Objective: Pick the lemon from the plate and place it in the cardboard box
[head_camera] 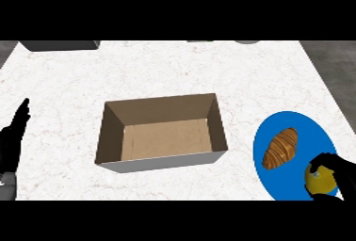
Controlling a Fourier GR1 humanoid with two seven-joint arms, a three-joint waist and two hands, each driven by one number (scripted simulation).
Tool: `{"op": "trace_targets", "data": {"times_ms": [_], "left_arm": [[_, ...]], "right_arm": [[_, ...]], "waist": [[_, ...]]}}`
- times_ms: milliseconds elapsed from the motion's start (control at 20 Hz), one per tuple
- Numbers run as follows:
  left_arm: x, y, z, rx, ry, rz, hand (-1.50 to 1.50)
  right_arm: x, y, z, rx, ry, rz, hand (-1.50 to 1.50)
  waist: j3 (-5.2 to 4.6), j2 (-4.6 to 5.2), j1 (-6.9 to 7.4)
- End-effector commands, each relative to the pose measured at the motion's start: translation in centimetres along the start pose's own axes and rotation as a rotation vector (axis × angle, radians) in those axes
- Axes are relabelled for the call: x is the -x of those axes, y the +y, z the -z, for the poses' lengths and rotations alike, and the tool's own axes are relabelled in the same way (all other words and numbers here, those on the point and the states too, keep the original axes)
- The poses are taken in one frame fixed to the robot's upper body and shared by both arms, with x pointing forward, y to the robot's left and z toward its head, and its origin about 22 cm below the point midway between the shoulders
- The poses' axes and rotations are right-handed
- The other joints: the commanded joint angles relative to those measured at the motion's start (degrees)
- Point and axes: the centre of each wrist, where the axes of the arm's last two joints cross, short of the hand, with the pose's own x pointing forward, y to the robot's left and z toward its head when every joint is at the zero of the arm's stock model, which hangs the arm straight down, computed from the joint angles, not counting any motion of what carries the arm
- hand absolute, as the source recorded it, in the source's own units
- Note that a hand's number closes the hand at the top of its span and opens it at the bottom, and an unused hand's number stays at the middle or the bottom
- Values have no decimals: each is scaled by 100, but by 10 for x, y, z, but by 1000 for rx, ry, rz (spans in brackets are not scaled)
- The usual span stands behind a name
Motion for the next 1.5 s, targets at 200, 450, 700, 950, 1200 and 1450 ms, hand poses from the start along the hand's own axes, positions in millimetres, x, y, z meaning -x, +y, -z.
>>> {"op": "trace_targets", "data": {"times_ms": [200, 450, 700, 950, 1200, 1450], "left_arm": [[8, 17, -4, -56, 21, 22, 0], [-1, 6, -6, -32, -1, 2, 0], [-8, 11, -1, -13, -6, 21, 0], [-16, -9, 4, 23, -47, 0, 0], [-19, -15, 1, 44, -64, 0, 0], [-27, -17, 2, 67, -79, -10, 0]], "right_arm": [[-52, 32, -75, 111, 434, 8, 150], [-108, -24, -79, 406, 355, -46, 150], [-169, -53, -92, 442, 283, 0, 150], [-223, -78, -96, 431, 246, 80, 150], [-269, -75, -84, 465, 237, 198, 150], [-299, -73, -54, 495, 281, 242, 150]], "waist": [[54, 7, -291], [65, 14, -116], [87, 78, 117], [88, 153, 310], [95, 169, 486], [111, 199, 638]]}}
